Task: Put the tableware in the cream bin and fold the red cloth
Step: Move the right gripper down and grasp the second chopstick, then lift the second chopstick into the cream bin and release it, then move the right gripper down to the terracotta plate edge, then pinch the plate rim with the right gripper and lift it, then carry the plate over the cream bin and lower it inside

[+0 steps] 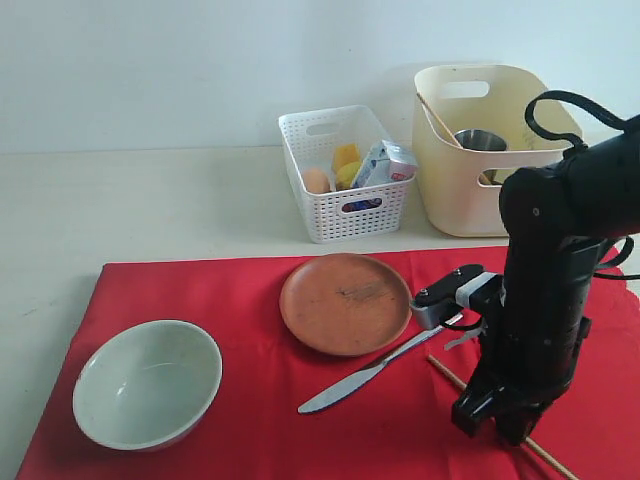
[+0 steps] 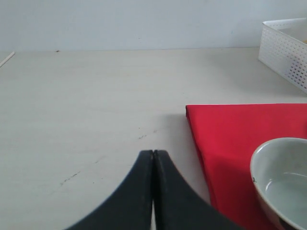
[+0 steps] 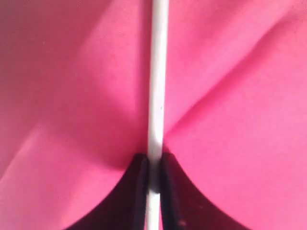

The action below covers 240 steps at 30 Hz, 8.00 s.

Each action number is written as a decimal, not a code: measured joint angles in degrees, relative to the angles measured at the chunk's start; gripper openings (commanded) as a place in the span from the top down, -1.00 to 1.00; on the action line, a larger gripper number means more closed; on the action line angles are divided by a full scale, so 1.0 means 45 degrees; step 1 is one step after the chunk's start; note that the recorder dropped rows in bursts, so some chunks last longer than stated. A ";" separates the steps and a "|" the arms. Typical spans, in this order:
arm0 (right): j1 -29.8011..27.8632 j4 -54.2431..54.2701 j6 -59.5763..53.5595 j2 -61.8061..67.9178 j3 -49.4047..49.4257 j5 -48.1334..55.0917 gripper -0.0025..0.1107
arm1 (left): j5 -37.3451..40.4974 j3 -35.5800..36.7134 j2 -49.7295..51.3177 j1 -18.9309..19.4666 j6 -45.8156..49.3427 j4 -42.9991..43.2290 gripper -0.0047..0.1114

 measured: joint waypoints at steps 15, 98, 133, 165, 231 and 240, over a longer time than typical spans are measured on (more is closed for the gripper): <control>0.0000 -0.1013 0.0877 -0.2966 -0.0422 0.0140 0.96 | 0.0000 0.0000 0.0000 0.0000 0.0000 0.0000 0.92; -0.4384 -0.4067 0.4748 -0.1009 -0.7746 -0.3854 0.11 | 0.0000 0.0000 0.0000 0.0000 0.0000 0.0000 0.92; -0.4294 0.8658 -0.3836 -0.0426 -0.5445 0.0910 0.11 | 0.0000 0.0000 0.0000 0.0000 0.0000 0.0000 0.92; -0.3163 0.8067 -0.3242 0.3654 -0.5406 0.0577 0.11 | 0.0000 0.0000 0.0000 0.0000 0.0000 0.0000 0.92; -0.7206 0.5491 -0.2078 0.0206 -1.1404 0.0059 0.96 | 0.0000 0.0000 0.0000 0.0000 0.0000 0.0000 0.92; -0.7273 0.1529 0.0099 0.1652 -1.2410 0.0003 0.96 | 0.0000 0.0000 0.0000 0.0000 0.0000 0.0000 0.92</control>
